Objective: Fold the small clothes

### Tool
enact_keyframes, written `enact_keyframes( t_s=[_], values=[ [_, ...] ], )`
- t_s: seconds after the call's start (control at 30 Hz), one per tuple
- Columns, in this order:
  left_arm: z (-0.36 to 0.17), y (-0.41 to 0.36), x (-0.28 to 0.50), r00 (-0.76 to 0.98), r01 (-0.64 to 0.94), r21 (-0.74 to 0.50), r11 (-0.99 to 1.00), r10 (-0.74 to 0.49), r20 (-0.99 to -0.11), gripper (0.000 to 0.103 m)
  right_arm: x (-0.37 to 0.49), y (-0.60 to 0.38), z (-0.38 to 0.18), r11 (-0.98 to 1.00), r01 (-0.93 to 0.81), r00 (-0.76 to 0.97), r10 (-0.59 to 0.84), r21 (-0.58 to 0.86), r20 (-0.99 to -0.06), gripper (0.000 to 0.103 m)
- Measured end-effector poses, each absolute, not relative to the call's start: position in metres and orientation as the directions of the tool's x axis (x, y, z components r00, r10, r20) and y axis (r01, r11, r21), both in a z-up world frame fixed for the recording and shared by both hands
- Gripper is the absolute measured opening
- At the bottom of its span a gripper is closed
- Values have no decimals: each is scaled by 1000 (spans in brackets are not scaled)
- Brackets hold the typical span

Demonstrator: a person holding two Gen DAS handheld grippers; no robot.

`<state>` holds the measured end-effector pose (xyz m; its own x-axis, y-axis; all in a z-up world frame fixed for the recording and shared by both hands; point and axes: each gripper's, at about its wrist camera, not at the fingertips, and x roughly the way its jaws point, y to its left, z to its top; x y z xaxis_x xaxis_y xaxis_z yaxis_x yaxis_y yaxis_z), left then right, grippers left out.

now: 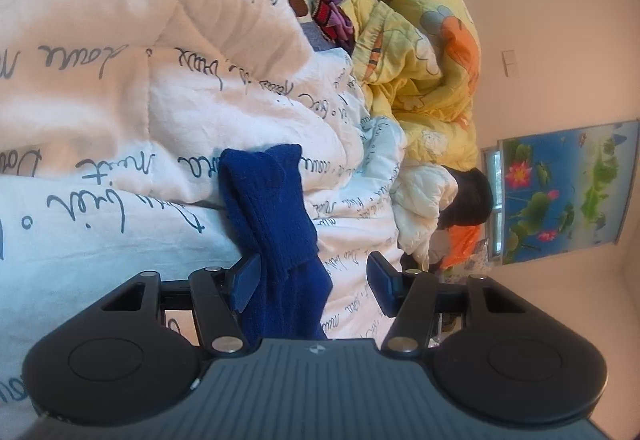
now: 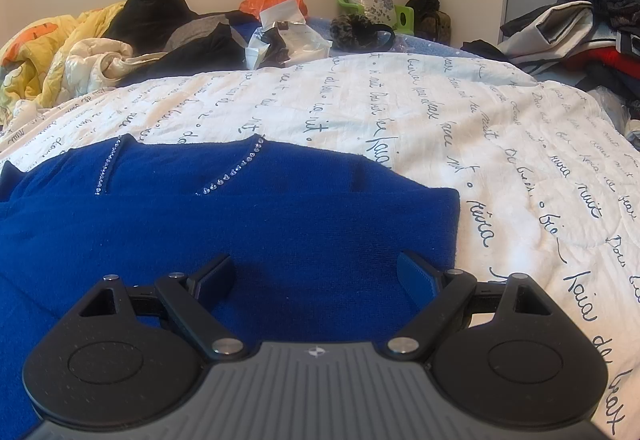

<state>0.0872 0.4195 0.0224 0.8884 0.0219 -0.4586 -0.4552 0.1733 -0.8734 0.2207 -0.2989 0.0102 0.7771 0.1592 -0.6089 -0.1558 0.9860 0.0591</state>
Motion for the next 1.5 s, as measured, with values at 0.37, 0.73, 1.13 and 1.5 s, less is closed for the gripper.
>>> enact_keyframes(
  t_s=[0.37,0.73,1.13,1.5],
  values=[
    [18,421,89,887,-458,-875,155,16,-461,58,221,-299,10,986,-156,777,160,60,-609,89],
    [6,429,102,831,-555,-819,146,58,-553,7,220,-299,10,986,-155,778,159,59,-608,89],
    [56,231,159,879,-236,-937,257,-354,-319,2,220,-300,10,986,-150,779,164,74,-605,89],
    [8,51,109,642,-49,-833,551,-621,-449,77,219,-321,24,946,-111,755,280,305,-593,90]
  ],
)
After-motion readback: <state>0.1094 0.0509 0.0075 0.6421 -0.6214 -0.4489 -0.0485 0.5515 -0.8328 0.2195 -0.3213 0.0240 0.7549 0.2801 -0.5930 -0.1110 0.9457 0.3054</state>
